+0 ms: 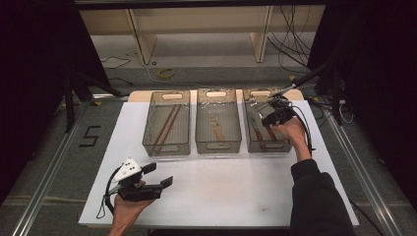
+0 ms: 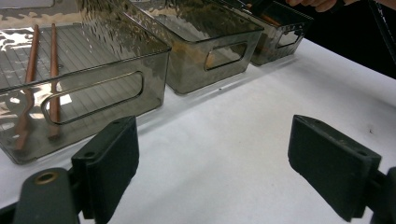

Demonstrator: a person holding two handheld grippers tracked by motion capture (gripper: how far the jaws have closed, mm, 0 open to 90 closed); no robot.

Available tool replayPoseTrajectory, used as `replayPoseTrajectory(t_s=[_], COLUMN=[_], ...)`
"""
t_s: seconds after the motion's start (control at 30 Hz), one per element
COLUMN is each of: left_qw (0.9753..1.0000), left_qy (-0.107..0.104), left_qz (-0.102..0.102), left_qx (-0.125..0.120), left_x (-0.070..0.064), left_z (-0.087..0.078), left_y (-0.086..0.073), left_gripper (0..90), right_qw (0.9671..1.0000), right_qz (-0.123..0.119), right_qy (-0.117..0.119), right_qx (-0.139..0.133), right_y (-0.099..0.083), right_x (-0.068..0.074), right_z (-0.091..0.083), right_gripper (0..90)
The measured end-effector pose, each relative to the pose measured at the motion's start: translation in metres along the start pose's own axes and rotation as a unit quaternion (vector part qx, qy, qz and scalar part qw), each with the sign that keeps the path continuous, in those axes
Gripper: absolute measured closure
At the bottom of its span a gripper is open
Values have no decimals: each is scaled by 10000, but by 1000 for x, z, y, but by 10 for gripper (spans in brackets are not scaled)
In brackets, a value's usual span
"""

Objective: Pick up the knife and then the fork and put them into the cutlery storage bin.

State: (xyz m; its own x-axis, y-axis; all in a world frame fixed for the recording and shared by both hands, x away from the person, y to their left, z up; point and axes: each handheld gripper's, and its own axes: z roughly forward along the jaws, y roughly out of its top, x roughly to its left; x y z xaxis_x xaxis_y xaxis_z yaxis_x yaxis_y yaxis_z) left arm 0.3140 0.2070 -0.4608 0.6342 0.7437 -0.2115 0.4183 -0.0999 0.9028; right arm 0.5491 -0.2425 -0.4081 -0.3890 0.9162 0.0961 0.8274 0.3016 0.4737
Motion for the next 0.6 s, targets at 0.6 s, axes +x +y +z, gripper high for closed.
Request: replayPoseTrajectory(t_s=[0.6], left_qw=[10000], left_qy=[1], left_qz=[2], left_qx=[5], left_x=[0], left_z=[0], left_y=[0], left_gripper=[160], right_qw=[9997], right_qz=[-48], right_qy=[-13], right_qx=[235], right_y=[-5], right_x=[2], right_z=[10], right_gripper=[767])
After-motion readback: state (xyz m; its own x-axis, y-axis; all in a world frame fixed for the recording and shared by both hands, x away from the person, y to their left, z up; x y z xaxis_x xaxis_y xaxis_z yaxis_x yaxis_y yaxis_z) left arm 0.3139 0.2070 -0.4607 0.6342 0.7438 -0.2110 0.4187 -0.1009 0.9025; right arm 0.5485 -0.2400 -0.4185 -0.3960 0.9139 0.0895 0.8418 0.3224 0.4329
